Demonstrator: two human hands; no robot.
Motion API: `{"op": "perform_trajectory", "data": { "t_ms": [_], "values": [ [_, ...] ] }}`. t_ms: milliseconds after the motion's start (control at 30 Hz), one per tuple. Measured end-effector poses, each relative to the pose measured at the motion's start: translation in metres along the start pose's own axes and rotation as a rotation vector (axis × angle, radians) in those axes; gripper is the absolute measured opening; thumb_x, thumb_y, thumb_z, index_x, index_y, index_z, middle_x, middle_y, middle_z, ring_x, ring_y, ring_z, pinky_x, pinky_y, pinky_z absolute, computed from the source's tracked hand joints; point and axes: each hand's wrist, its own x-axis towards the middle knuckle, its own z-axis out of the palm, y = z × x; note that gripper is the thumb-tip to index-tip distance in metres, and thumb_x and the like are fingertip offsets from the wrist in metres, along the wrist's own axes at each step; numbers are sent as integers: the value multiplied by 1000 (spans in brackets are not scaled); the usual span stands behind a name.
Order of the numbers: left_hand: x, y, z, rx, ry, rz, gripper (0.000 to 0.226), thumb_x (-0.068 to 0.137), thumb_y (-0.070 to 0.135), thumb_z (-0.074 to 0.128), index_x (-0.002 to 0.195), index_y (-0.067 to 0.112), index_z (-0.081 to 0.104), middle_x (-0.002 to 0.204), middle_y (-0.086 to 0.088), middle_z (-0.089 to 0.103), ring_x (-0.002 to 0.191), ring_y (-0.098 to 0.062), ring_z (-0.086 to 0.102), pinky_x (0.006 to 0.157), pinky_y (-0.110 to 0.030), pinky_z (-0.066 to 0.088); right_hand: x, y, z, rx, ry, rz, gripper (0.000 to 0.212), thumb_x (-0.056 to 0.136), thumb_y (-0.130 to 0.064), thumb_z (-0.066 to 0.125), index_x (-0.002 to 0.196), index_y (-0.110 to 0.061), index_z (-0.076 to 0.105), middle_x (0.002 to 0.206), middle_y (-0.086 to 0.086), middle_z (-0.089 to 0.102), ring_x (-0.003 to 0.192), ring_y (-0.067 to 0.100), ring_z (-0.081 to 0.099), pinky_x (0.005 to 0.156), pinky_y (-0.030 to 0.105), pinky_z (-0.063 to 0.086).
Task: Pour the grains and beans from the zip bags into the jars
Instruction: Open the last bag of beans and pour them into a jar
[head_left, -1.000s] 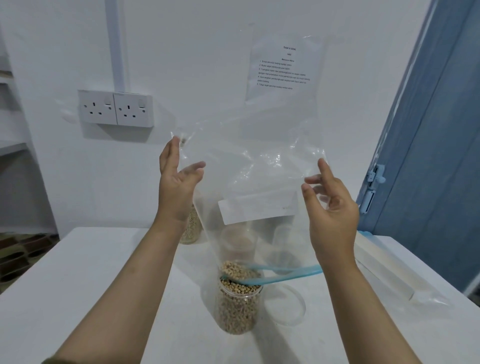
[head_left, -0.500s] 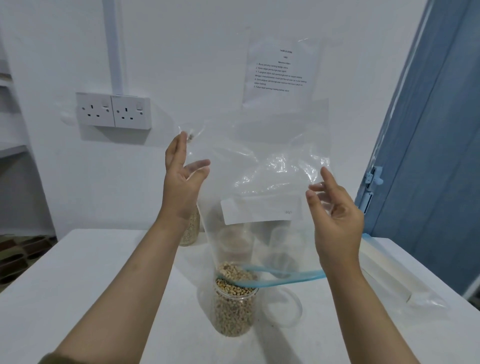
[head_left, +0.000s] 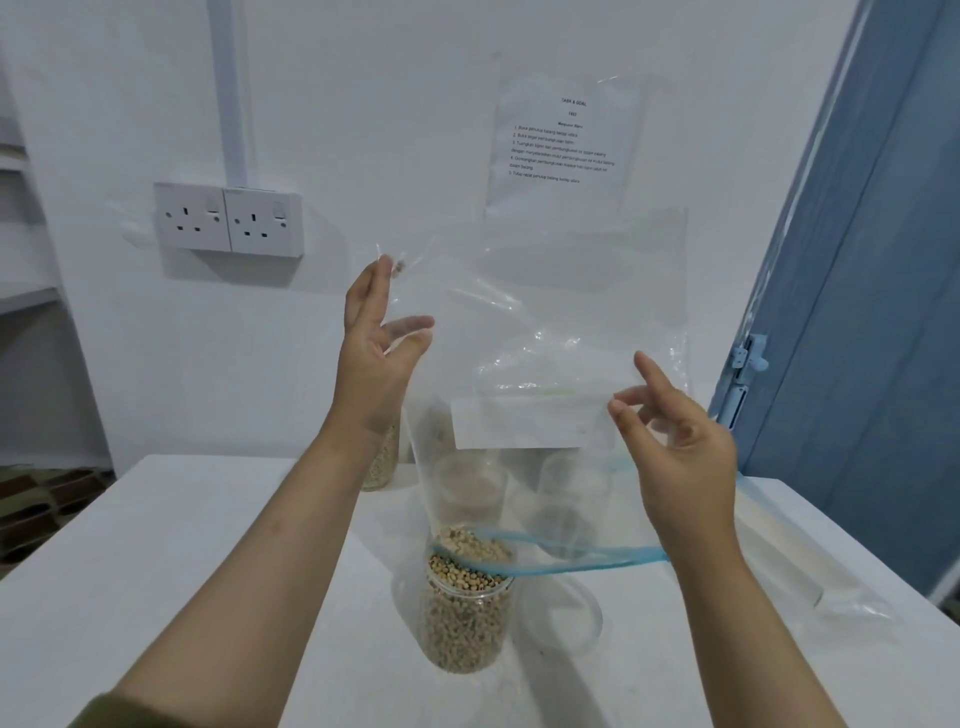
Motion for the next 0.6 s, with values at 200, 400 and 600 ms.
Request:
{"op": "perform_trajectory", "data": {
  "t_ms": [200,400,600],
  "values": [
    [1,4,0,5,-14,-2,73,94,-5,55,154,28,30,155,12,25,108,-10,65,108,-32,45,-1,1,0,13,15,2,47,91,-11,71,126,-40,61,92,-10,71,81,8,58,89,30,49],
    [-1,9,1,9,-37,10,73,94,-5,54,154,28,30,156,11,25,108,-9,65,110,-39,44,-5,2,-1,-7,42,-15,49,91,-12,70,129,-41,57,93,-11,70,83,9,59,91,28,49],
    [-4,9,0,14,-35,3,72,95,-5,54,154,29,31,155,12,25,108,-8,65,109,-39,44,-7,3,-1,-2,37,-9,50,92,-12,69,131,-40,57,95,-7,70,85,11,59,92,32,51]
  ]
}}
